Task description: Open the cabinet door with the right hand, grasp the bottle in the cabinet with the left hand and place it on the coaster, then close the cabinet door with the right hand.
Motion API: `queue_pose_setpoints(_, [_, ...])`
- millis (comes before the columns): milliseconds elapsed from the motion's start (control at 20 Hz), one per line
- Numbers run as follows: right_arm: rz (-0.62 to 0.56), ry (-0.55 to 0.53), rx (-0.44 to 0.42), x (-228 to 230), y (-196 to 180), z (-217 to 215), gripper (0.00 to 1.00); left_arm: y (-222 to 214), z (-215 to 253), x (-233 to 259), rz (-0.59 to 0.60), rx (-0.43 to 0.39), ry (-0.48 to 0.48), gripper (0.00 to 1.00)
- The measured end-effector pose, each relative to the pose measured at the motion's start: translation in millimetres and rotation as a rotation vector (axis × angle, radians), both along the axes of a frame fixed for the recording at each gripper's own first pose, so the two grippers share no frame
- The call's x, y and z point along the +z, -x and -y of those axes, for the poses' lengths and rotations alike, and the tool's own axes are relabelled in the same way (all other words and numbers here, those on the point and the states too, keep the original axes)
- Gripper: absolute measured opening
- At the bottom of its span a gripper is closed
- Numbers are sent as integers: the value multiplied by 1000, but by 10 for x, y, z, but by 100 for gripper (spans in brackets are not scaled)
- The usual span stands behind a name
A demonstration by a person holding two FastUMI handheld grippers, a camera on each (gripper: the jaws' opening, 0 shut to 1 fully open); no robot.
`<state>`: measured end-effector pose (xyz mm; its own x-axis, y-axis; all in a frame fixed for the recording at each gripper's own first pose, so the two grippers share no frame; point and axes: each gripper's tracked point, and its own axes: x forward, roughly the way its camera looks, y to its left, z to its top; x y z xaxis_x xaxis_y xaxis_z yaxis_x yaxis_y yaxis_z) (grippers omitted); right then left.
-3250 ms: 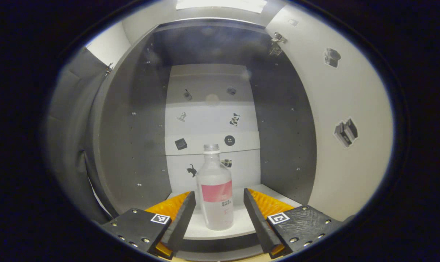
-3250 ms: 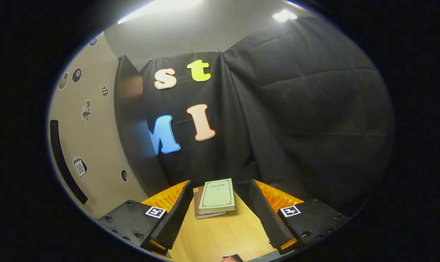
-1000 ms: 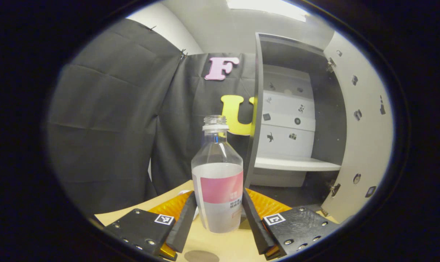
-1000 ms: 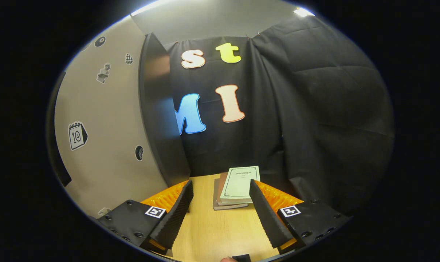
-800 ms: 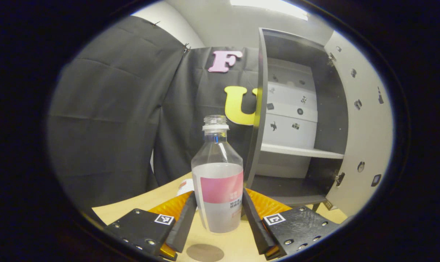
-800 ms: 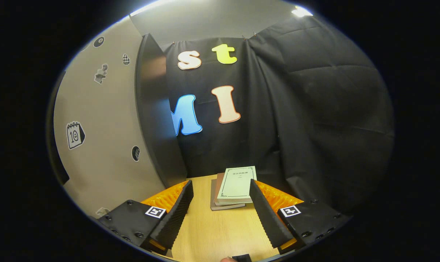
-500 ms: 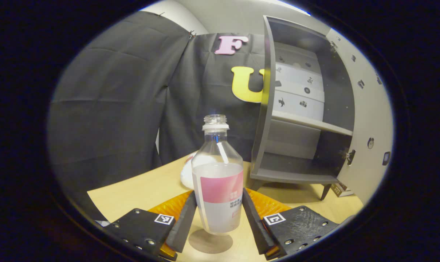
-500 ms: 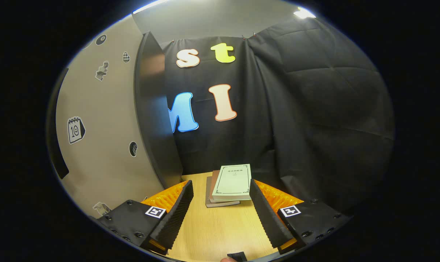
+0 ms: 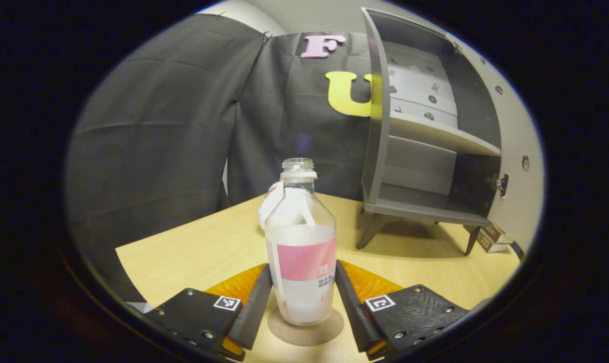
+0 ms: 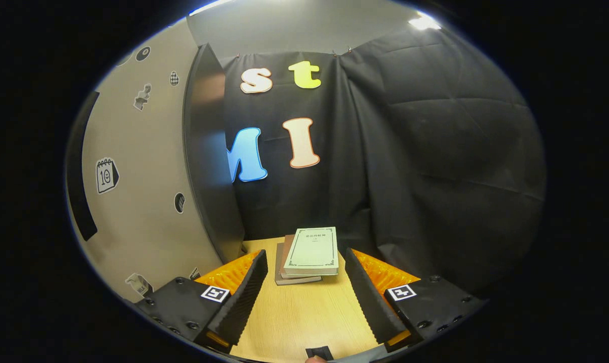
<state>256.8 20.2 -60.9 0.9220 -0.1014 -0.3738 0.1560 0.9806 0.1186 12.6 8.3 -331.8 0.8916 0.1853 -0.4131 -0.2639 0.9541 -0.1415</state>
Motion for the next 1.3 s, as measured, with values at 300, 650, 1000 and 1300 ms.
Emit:
queue_pose_setpoints(300, [-3, 20, 11, -25, -18, -77, 98, 89, 125, -66, -21, -7, -18, 76])
queue_pose_setpoints(650, [-6, -9, 45, -73, -92, -176, 98, 188, 140, 7, -78, -38, -85, 84])
queue_pose_setpoints(1000, [12, -42, 114, -47, -147, -279, 98, 112, 133, 624, -12, -49, -146, 82])
queue_pose_setpoints(1300, [56, -132, 186, 106, -223, -379, 98, 143, 29, 1416, 42, -30, -221, 82])
